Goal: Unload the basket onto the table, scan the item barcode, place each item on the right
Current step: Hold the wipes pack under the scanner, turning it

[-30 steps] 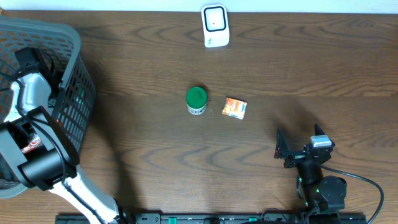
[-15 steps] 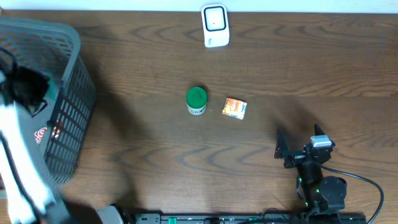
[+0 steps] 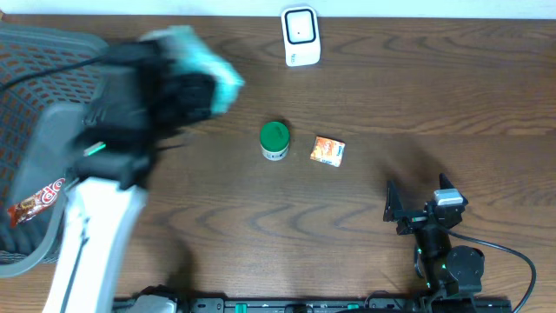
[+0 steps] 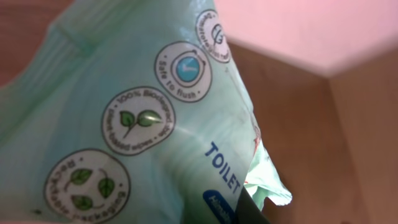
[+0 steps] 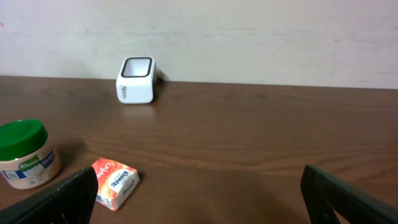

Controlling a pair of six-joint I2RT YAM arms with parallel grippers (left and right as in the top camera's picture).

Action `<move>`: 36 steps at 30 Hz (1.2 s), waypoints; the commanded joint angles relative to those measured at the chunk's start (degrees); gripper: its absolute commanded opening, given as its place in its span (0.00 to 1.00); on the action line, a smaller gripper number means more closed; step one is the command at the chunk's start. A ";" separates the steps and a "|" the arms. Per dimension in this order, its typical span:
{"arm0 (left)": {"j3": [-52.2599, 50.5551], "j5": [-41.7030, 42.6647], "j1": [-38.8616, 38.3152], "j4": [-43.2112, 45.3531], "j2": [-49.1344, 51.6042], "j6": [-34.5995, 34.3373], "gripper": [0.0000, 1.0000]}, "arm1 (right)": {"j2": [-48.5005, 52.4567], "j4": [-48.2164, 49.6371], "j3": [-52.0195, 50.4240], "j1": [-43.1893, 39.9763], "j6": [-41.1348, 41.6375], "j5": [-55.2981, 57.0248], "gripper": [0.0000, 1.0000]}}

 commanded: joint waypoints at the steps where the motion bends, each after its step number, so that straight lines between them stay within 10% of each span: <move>1: -0.76 1.22 -9.16 4.39 7.98 5.18 0.08 | -0.26 -0.24 -0.07 -0.22 -0.63 0.04 0.99; 21: -0.76 2.49 -30.88 19.17 36.74 7.50 0.08 | -0.26 -0.22 -0.07 -0.22 -0.61 0.04 0.99; 30: -0.76 2.49 -30.91 19.23 38.34 7.54 0.72 | -0.26 -0.24 -0.07 -0.22 -0.63 0.04 0.99; 36: -0.63 2.27 -30.86 20.55 37.97 9.03 0.85 | -0.26 -0.24 -0.07 -0.22 -0.63 0.04 0.99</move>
